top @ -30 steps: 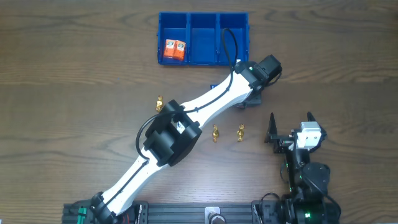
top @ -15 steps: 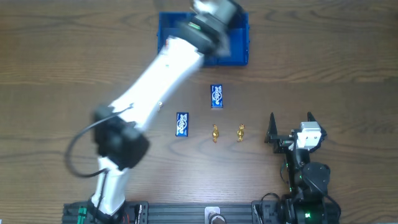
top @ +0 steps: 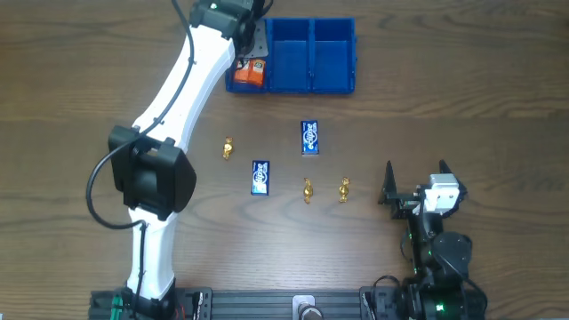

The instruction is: Sort Candies Into Trays

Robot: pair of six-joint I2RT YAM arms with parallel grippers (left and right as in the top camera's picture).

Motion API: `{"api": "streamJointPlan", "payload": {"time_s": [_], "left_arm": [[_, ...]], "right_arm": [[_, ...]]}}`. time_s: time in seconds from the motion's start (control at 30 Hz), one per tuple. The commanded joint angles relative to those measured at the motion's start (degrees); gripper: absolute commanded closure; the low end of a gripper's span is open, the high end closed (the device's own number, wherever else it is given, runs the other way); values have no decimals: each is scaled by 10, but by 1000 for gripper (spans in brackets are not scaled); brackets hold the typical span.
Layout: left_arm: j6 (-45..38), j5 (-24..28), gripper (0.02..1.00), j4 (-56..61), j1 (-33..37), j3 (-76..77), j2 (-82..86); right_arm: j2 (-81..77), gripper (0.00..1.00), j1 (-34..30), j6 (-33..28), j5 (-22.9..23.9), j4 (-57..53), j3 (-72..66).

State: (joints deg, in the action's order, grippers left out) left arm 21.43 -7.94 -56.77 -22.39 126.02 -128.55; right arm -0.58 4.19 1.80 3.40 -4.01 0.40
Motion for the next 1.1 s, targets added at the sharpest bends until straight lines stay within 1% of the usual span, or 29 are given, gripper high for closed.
{"api": "streamJointPlan", "payload": {"time_s": [0.03, 0.1, 0.17, 0.23, 0.27, 0.33, 0.4, 0.6, 0.7, 0.83, 0.87, 0.9, 1.1], "left_arm": [[-29, 22, 676, 7, 16, 1, -23], [-33, 35, 673, 15, 18, 1, -30], [-33, 38, 667, 20, 18, 1, -33], [-33, 40, 641, 26, 18, 1, -38], [-33, 45, 612, 31, 18, 1, -39], [-32, 46, 459, 37, 20, 1, -43], [-31, 47, 397, 42, 23, 1, -44], [-15, 70, 334, 46, 44, -18, -8], [-15, 66, 310, 99, 54, -106, 80], [-16, 59, 277, 221, 76, -299, 256], [-23, 56, 253, 252, 83, -352, 309], [-32, 52, 220, 277, 87, -394, 355], [-118, 13, 154, 389, 91, -582, 600]], "right_arm": [[4, 3, -3, -10, -1, -4, 0], [4, 3, -3, -10, -1, -4, 0], [4, 3, -3, -10, -1, -4, 0], [4, 3, -3, -10, -1, -4, 0], [4, 3, -3, -10, -1, -4, 0], [4, 3, -3, -10, -1, -4, 0], [4, 3, -3, -10, -1, -4, 0], [4, 3, -3, -10, -1, -4, 0], [4, 3, -3, -10, -1, -4, 0], [4, 5, -3, -10, -1, -4, 0], [4, 3, -3, -10, -1, -4, 0], [4, 3, -3, -10, -1, -4, 0], [4, 3, -3, -10, -1, -4, 0]]}}
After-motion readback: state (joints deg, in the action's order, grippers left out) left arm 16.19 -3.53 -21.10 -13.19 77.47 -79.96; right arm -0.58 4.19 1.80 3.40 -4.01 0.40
